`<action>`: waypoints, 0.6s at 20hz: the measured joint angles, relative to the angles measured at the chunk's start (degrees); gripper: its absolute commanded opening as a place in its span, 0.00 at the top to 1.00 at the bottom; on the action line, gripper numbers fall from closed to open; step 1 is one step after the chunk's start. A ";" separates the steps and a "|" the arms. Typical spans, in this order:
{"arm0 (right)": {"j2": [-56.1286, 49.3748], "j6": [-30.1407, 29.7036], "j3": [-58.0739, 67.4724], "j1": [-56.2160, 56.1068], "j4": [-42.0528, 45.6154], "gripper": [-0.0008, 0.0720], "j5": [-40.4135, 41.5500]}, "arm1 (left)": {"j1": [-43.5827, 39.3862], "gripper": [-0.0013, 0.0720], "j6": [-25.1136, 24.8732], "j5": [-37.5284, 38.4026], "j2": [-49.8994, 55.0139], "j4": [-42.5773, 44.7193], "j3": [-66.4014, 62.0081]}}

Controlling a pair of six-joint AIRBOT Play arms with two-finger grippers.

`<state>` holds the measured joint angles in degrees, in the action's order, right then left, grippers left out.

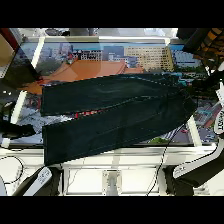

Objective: Fold the clothes and pants, and hang the long-sleeved shirts on hangers.

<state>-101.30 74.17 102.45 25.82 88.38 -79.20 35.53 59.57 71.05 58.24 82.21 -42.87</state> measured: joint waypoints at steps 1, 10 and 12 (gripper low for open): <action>1.14 -0.35 -0.70 0.66 -1.33 0.96 -1.77 | -0.87 0.31 0.00 -1.31 1.22 -0.59 0.13; 17.55 0.11 -11.15 2.32 -4.04 0.96 -3.96 | -4.52 0.56 -1.68 -13.49 13.97 -4.26 0.37; 19.96 0.68 -12.35 2.38 -4.07 0.96 -4.24 | -4.61 0.82 -3.17 -14.36 16.26 -6.80 0.24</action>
<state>-81.34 74.85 90.11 28.21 84.31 -83.44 30.92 56.40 56.69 74.50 75.42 -42.63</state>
